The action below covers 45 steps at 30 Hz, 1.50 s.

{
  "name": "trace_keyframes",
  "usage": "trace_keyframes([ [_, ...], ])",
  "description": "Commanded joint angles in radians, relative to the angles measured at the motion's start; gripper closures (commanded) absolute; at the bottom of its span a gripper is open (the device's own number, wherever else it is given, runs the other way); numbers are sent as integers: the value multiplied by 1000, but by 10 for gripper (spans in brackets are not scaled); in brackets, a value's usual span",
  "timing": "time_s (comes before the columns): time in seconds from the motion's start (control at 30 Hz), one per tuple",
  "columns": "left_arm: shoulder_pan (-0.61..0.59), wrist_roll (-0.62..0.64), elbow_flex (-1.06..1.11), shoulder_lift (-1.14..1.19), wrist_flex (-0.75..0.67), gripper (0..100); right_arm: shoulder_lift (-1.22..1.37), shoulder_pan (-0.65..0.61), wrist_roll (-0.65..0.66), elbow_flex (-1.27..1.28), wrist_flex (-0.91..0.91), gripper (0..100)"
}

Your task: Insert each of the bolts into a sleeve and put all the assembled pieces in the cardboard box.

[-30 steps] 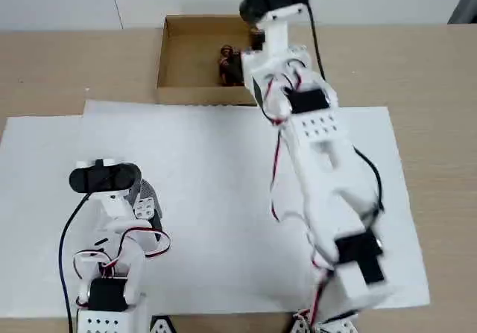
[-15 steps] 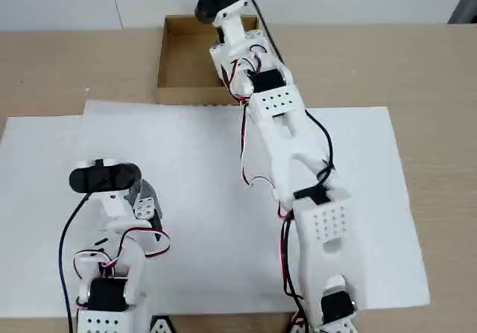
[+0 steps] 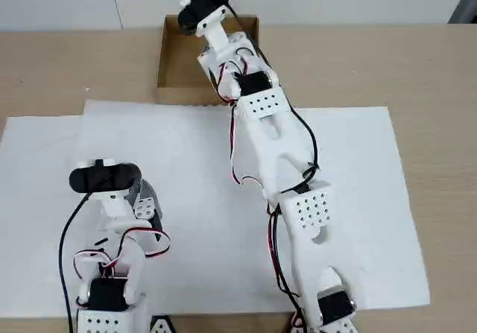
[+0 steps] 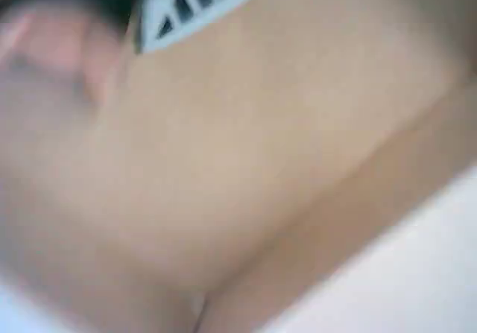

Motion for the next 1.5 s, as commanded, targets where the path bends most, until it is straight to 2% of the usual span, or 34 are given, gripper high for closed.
trace_keyframes([
  [0.0, -3, 8, -4, -9, 6, 994, -31, -4, 12, -58, 5, 849],
  [0.13, -3, 8, -4, -9, 6, 994, -31, -1, 12, -83, 21, 887],
  [0.4, -3, 8, -4, -9, 6, 994, -30, -2, 8, -262, 211, 998],
  [0.83, -3, 8, -4, -9, 6, 994, -31, 8, 8, -658, 630, 996],
  [1.03, -3, 8, -4, -9, 6, 994, -145, 48, -18, -654, 789, 996],
  [1.2, -3, 8, -4, -9, 6, 994, -285, 54, -57, -652, 995, 996],
  [1.47, -3, 8, -4, -9, 6, 994, -446, 104, -95, -612, 1023, 996],
])
